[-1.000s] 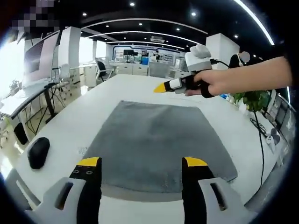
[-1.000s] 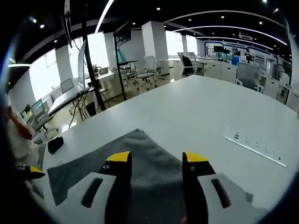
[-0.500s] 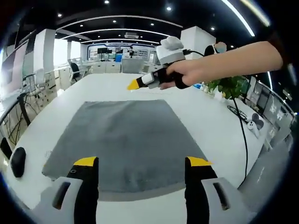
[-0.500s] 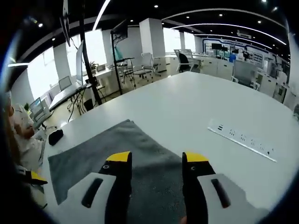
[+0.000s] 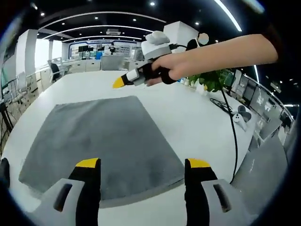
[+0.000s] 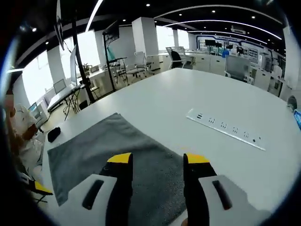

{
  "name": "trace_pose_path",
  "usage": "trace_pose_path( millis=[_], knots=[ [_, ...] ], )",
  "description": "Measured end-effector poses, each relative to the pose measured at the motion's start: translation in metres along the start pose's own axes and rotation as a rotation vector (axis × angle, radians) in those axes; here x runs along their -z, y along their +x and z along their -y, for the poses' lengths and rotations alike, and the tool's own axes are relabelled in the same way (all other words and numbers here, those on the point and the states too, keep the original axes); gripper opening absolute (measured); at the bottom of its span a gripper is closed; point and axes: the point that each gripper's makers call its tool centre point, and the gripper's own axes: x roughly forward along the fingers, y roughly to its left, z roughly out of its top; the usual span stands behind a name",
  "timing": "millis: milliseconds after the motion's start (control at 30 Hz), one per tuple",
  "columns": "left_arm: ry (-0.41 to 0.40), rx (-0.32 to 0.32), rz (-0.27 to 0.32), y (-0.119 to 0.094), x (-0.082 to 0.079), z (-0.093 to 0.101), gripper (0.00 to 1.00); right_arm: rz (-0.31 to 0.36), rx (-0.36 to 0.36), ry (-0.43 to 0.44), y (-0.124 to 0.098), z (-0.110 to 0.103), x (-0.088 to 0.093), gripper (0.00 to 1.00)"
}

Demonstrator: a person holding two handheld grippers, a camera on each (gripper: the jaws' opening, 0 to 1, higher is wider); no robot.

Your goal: Fold the towel on the table until its edges align and the towel forms a compact rectangular stack.

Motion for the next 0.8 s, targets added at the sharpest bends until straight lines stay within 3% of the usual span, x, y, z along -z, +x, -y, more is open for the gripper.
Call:
trace_pose_path(
  millis=[200, 467, 533, 800],
  knots=[
    [0.081, 0.043, -0.022, 0.006, -0.002, 0.021, 0.69, -0.006, 0.016, 0.001, -0.01, 0.017, 0.009, 0.42],
    [0.087, 0.08, -0.039, 0.019, -0.003, 0.038, 0.68, -0.028, 0.044, 0.018, -0.019, 0.04, 0.024, 0.42],
    [0.081, 0.086, -0.045, 0.022, -0.002, 0.04, 0.66, -0.021, 0.062, 0.056, -0.021, 0.046, 0.025, 0.41],
    [0.079, 0.117, -0.077, 0.029, 0.008, 0.05, 0.56, -0.042, 0.056, 0.053, -0.016, 0.053, 0.041, 0.39]
  ],
)
